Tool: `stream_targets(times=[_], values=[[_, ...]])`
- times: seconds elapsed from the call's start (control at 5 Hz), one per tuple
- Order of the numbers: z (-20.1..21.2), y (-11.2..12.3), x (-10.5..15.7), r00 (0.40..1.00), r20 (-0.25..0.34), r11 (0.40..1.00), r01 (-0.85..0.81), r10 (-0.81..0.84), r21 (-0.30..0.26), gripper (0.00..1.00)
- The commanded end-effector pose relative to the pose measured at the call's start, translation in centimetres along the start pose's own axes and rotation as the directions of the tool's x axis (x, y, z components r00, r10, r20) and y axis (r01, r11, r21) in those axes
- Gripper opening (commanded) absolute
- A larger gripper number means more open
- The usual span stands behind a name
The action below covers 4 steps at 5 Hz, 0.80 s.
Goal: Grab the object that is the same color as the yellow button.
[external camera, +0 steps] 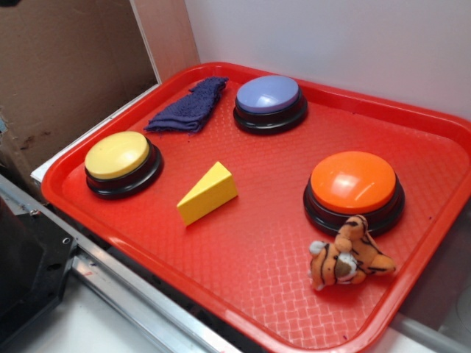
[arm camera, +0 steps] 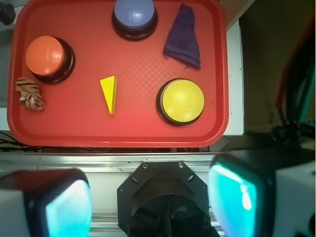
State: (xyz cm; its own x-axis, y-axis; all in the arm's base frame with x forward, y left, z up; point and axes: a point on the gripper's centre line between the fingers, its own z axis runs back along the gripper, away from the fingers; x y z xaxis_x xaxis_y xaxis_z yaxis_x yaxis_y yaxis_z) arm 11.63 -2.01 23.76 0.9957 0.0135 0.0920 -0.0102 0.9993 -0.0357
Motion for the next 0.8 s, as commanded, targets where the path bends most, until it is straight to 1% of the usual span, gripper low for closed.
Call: stream_targets(times=[0.0, 0.4, 0.6], values=[[0.0, 0.0, 0.0, 1.000, 0.000, 1.000, 0.000, 0.000, 0.000, 1.00], [0.0, 0.0, 0.0, 1.000, 0.000, 1.000, 0.000, 0.000, 0.000, 1.00], [0.6, 0.0, 3.4, 0.996, 0.059, 0.998, 0.062, -0.060, -0.030, 1.00]])
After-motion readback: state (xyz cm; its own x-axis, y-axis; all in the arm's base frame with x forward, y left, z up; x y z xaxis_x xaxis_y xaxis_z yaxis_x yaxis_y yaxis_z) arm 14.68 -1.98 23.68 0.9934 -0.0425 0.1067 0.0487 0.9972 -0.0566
